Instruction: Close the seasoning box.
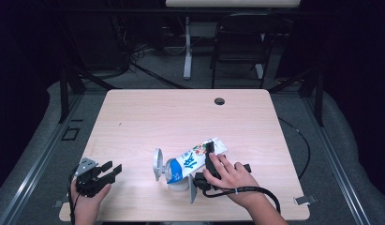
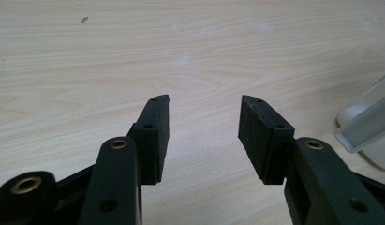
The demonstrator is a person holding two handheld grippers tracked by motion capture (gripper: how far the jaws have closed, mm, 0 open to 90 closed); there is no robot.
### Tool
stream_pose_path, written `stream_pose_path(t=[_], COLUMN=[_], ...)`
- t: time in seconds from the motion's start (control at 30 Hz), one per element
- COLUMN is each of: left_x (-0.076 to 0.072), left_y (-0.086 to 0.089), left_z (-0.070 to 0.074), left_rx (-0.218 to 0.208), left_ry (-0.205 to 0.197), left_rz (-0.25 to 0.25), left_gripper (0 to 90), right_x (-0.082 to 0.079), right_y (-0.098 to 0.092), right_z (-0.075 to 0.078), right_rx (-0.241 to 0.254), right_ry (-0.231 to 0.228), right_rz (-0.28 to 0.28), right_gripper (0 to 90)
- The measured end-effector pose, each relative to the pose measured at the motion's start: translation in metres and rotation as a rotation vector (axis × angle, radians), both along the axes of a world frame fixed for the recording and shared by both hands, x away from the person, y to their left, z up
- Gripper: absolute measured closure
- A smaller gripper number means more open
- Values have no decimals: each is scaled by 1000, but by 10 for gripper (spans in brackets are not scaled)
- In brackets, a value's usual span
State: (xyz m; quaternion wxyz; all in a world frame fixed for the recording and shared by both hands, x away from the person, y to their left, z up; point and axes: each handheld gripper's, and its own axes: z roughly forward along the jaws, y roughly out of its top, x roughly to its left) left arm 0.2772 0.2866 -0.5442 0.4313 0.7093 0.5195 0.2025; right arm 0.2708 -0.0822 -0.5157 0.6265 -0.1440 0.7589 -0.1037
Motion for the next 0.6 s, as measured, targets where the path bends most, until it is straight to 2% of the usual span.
stream_pose_path(t=[0.4,0.6], left_x=[0,0], left_y=[0,1], left_z=[0,0], left_rx=[1,-4], left_ry=[-1,1], left_rz=[1,4], left_gripper=[537,537], right_x=[0,0], right_y=[-1,0], right_z=[-1,0], right_rx=[7,-6], right_ry=[3,-4], right_rz=[5,3], right_gripper=[492,493])
